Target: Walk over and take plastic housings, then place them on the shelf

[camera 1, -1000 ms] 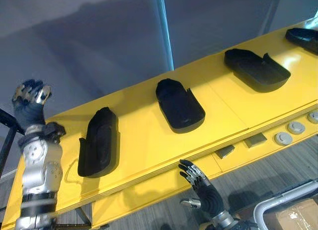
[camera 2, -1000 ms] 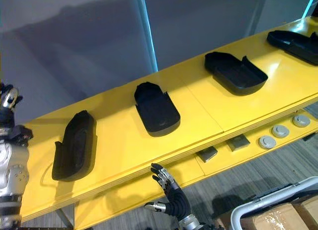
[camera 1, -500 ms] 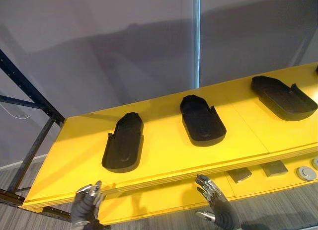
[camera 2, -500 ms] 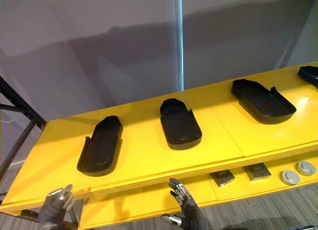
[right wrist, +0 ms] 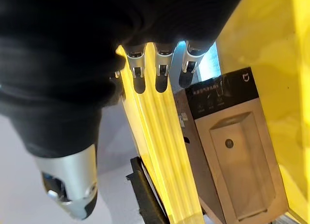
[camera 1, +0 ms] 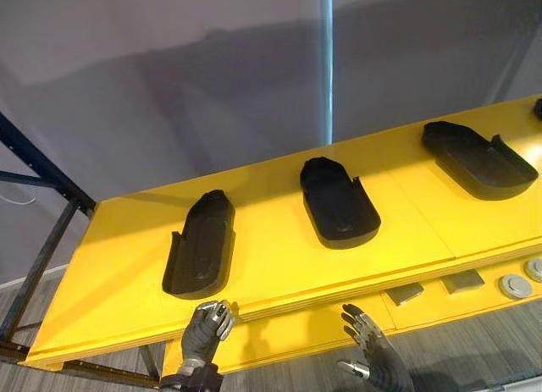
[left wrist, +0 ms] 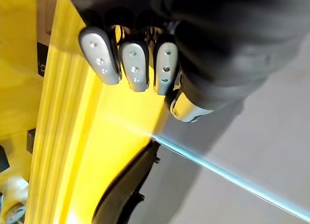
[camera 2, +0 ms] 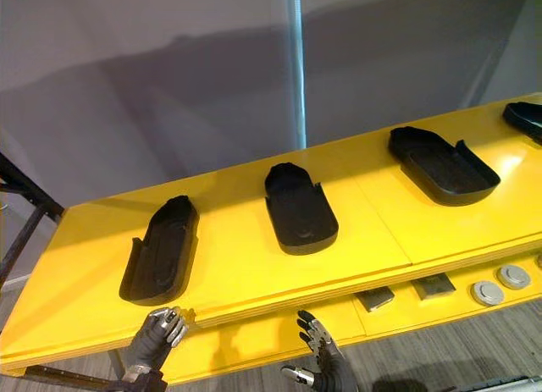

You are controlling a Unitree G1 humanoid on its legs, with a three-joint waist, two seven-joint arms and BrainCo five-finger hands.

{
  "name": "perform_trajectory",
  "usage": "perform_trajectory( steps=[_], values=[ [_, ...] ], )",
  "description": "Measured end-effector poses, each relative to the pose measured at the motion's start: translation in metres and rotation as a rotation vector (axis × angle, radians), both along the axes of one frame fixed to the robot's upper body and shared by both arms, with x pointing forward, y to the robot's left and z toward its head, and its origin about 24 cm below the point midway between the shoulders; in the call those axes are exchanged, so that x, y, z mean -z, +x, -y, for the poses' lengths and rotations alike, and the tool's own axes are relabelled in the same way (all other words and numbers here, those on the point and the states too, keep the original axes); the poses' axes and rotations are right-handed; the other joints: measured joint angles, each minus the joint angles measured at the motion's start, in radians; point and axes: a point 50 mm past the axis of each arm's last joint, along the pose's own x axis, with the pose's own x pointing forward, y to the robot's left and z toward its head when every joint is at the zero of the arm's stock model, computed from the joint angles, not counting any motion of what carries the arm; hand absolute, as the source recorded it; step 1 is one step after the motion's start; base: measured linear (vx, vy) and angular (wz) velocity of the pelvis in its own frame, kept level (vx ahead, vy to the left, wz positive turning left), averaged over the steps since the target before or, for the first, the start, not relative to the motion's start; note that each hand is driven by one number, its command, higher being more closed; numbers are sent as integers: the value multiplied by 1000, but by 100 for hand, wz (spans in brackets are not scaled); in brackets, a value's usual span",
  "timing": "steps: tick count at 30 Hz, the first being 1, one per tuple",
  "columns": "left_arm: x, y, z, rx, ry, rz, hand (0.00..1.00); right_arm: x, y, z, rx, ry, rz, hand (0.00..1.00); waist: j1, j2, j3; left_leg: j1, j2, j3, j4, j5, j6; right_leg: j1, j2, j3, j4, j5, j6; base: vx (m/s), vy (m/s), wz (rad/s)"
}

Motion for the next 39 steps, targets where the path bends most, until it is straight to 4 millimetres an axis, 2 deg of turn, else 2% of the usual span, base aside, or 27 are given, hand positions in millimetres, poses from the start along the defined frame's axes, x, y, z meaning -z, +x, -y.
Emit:
perform_trajectory(
  steps=[4,19,26,30,36,39],
  values=[
    [-1,13,-4,-61,0,4,100,1,0,2,-7,-14,-2,0,-6,-1,16,0,3,15,1,-3,-4,-11,4,19,7,-2,-3,-23,7,-12],
    [0,14,-23,-184,8,39,100,-4,5,9,-20,-33,44,0,-9,-3,51,0,3,29,3,-10,-15,-34,4,39,42,-4,-6,-35,5,-3],
    [-1,13,-32,-227,-91,65,100,-5,5,12,-22,-40,50,0,-15,-1,71,4,-1,30,6,-10,-15,-40,0,40,65,-15,-7,-10,2,0],
    [-15,15,-47,-290,-89,126,100,-6,5,12,-25,-44,52,0,-33,2,82,14,-2,35,6,-12,-18,-39,-2,44,78,-25,-7,-1,-3,-4],
    [-29,20,-47,-284,-96,191,100,-8,5,13,-39,-45,63,0,-43,4,87,18,-2,36,16,-11,-16,-39,-2,47,88,-40,-7,14,-12,-2],
    [-30,20,-48,-289,-93,194,100,-8,6,16,-36,-51,66,0,-45,4,88,18,-1,28,25,-11,-16,-39,-2,50,95,-46,-8,30,-35,-4]
  ],
)
